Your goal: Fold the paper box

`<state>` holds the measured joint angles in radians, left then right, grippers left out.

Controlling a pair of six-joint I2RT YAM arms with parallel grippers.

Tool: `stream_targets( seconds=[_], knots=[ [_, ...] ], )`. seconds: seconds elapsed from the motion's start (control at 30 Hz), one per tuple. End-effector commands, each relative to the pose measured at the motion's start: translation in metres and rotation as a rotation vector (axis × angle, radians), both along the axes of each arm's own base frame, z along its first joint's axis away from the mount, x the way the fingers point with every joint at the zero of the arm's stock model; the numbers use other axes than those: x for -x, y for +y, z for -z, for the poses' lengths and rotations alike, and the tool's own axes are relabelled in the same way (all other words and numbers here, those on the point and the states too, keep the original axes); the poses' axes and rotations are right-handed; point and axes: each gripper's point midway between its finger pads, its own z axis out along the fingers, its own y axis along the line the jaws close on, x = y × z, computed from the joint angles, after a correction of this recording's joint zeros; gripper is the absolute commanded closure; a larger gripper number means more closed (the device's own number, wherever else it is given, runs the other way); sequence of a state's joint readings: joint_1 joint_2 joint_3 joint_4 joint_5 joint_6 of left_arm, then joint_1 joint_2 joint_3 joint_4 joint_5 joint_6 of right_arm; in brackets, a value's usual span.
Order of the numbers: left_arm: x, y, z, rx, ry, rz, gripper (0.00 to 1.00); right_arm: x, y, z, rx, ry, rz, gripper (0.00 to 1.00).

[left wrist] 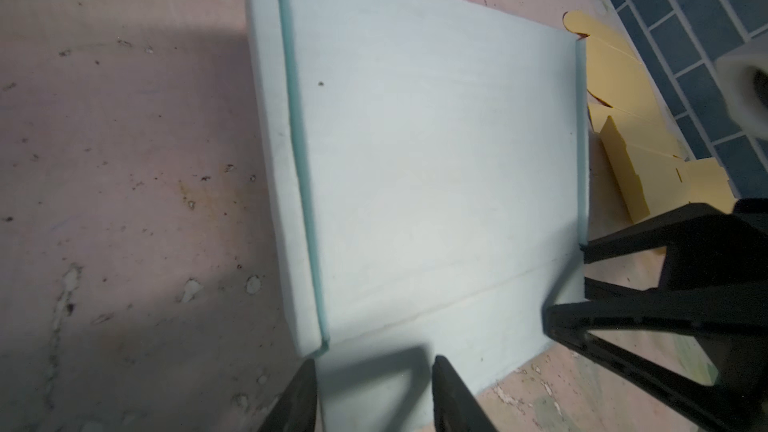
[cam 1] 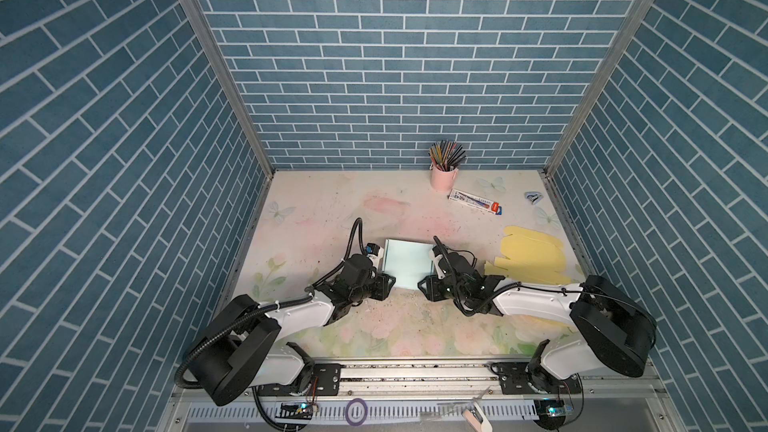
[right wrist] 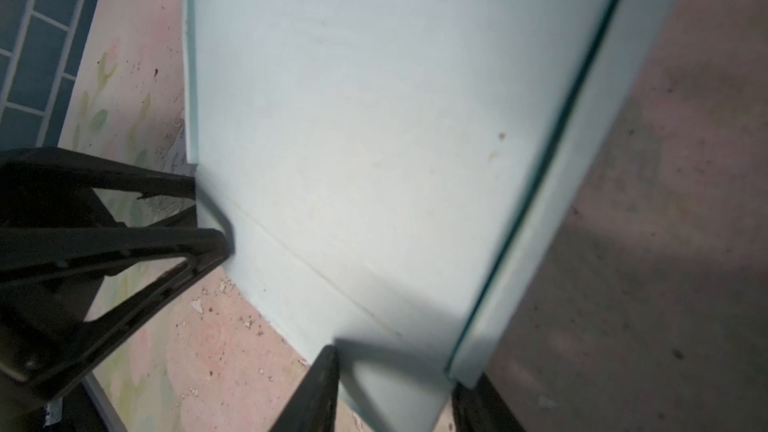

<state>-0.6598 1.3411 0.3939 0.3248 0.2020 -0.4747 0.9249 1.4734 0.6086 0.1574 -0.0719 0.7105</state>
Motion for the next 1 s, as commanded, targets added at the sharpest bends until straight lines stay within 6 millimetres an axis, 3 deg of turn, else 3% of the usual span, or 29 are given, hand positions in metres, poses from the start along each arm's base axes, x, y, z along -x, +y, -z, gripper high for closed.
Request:
stream_targets(
  seconds=[0.0,0.4,0.6,0.77,0.97],
  knots=[
    [0.000,0.001,0.002,-0.028,-0.002,-0.002,0.55,-0.004,0.002,0.000,-0.003,-0.005,0.030,0.56],
    [0.009,0.009,0.000,-0.071,0.037,0.000,0.49,-0.006,-0.007,0.006,0.007,0.009,0.048,0.56],
    [0.012,0.011,-0.010,-0.071,0.025,0.011,0.49,-0.006,-0.005,0.007,0.005,0.012,0.042,0.56],
    [0.007,0.012,-0.019,-0.092,0.004,0.011,0.48,-0.007,-0.005,0.006,0.003,0.009,0.044,0.56],
    [-0.012,0.011,-0.038,-0.117,-0.013,0.012,0.49,-0.007,-0.005,0.005,0.000,0.009,0.044,0.56]
  ],
)
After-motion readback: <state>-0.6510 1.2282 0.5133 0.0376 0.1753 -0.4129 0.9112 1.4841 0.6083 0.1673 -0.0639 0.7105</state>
